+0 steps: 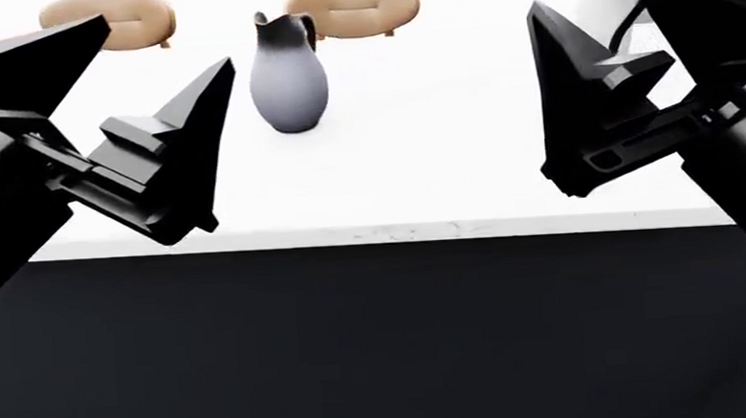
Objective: Pick the pitcher and pitcher and place them in the sink. Then turn on the water.
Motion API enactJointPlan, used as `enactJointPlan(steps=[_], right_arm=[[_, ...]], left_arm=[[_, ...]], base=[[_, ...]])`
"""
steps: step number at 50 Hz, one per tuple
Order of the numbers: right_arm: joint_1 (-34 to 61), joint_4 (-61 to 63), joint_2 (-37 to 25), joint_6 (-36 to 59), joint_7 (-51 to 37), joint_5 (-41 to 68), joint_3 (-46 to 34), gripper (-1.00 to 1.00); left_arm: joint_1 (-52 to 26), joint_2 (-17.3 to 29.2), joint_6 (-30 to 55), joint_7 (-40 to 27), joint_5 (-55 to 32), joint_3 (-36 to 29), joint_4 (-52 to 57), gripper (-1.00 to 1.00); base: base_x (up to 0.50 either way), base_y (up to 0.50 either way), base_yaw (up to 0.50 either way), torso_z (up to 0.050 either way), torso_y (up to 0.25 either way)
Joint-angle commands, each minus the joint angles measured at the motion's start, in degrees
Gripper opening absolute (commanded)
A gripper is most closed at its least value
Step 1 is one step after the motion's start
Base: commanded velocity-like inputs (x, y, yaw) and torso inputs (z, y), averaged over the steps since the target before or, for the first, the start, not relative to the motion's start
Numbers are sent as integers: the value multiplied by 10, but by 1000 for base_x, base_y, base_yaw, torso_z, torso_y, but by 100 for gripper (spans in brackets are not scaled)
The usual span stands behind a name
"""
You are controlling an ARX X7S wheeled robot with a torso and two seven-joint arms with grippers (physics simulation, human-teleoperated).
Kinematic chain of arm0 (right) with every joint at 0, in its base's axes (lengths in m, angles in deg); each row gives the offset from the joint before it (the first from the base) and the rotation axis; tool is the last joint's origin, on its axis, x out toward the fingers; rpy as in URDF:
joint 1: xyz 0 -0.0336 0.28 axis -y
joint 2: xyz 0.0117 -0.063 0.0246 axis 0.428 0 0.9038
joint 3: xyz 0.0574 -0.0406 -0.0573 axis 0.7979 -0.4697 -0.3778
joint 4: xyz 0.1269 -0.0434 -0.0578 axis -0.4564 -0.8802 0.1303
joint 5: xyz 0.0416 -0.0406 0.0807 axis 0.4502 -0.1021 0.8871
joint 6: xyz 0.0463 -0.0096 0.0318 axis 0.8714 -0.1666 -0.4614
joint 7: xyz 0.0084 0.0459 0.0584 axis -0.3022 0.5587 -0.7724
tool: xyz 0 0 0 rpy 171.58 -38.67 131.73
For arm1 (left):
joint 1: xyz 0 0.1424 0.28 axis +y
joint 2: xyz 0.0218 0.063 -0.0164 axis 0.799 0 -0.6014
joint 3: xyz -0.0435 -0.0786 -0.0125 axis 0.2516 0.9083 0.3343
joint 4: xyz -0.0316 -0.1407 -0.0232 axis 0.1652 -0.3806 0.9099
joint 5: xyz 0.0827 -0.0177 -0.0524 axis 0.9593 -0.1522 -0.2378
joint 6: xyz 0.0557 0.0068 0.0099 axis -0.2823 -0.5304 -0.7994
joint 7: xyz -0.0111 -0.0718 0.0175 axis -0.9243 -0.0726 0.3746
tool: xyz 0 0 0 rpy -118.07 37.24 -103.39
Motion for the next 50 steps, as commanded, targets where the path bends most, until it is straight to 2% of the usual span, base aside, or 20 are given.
enactJointPlan(steps=[1,20,32,42,50], right_arm=[[8,2,0,-8,7,-9,-6,100],[23,1,0,-19,13,-20,-22,100],[34,0,-3,-28,8,-17,-31,100],[48,-8,-30,-31,-20,19,-42,100],[52,-12,-40,-30,-26,24,-52,100]], left_arm=[[10,8,-8,0,3,2,3,100],[13,30,-21,-8,-6,7,3,100],[18,45,-28,-5,-9,14,6,100],[11,62,-26,-5,-21,3,8,100],[6,77,-27,-10,-32,-2,6,100]], base=[[285,-406,0,0,0],[354,-339,0,0,0],[499,-95,0,0,0],[494,-51,0,0,2],[65,0,0,0,1]])
